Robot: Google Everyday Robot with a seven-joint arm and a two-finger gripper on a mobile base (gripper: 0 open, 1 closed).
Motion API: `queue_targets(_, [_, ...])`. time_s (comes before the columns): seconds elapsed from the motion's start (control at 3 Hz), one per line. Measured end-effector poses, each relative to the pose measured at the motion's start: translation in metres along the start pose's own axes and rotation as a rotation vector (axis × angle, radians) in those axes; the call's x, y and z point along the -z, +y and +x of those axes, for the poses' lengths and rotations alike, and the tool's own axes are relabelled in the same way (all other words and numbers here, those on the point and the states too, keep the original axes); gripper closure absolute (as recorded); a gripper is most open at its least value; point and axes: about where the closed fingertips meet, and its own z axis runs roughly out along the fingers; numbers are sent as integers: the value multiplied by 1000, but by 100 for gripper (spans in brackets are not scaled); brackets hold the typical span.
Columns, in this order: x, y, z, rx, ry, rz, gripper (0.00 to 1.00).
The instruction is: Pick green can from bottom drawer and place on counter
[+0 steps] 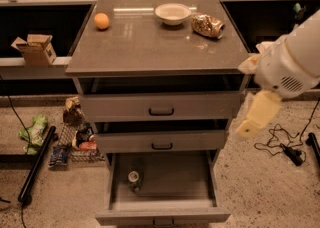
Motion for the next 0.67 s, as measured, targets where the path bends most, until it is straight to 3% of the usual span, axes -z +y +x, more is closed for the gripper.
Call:
queue_targets(0.33, [-68,16,-12,-79,-196,-82,0])
queue_targets(0.67, [-124,30,-40,-149,-433,-132,0])
